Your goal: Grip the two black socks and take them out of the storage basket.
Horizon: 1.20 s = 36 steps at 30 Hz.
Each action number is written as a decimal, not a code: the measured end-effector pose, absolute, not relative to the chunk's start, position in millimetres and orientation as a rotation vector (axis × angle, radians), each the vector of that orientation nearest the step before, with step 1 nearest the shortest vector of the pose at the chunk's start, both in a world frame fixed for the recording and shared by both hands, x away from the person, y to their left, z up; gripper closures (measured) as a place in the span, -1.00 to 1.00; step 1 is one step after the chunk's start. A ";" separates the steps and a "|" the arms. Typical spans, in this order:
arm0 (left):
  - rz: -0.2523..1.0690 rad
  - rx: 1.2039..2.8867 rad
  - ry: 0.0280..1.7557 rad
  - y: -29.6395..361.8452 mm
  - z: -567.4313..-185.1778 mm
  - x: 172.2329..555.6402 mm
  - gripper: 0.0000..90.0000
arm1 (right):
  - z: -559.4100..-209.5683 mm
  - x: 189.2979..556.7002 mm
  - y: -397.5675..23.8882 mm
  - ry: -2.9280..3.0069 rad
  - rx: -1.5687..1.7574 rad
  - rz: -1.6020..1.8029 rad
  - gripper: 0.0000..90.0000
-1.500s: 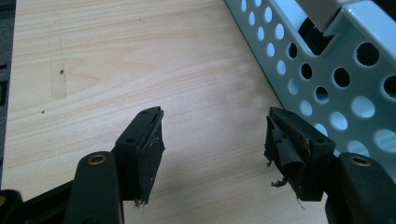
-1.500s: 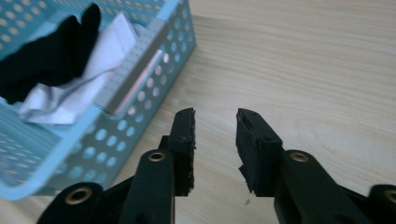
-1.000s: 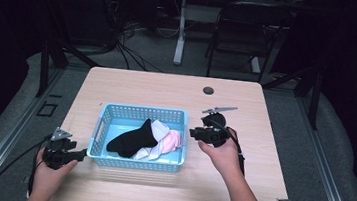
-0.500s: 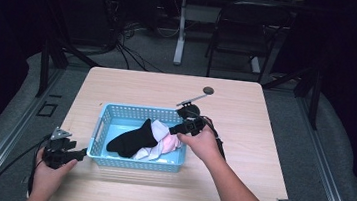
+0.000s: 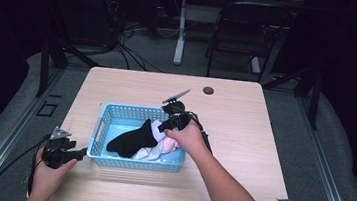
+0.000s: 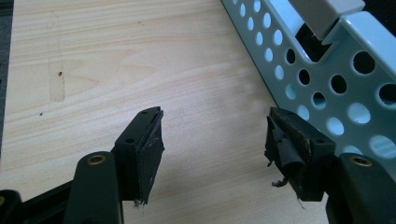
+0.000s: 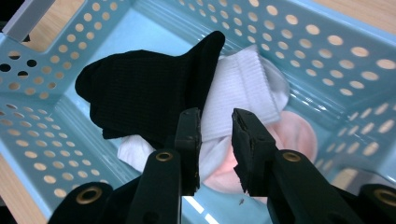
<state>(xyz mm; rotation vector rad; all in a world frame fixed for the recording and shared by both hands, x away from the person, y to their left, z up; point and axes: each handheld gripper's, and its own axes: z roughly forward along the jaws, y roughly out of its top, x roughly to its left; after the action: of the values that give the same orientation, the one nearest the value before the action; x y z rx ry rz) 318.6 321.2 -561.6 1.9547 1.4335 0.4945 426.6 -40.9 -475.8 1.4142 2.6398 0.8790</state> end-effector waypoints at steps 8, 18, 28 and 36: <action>0.492 1.952 1.435 321.9 -561.2 318.6 -0.19 | -485.4 432.5 -21.7 2.670 1.407 0.835 0.61; 0.491 1.951 1.436 322.1 -561.0 318.6 -0.19 | -499.3 435.9 -4.2 2.687 1.447 0.830 0.60; 0.490 1.949 1.438 322.3 -560.9 318.6 -0.19 | -508.6 436.0 8.7 2.700 1.452 0.864 0.68; 0.490 1.948 1.437 322.3 -560.9 318.6 -0.19 | -502.1 429.0 12.8 2.698 1.377 0.857 0.91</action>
<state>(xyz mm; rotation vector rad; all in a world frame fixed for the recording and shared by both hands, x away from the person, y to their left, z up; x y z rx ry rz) 318.6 322.3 -560.9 1.9481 1.4371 0.4902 429.0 12.8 -502.1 1.3774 2.6976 0.8572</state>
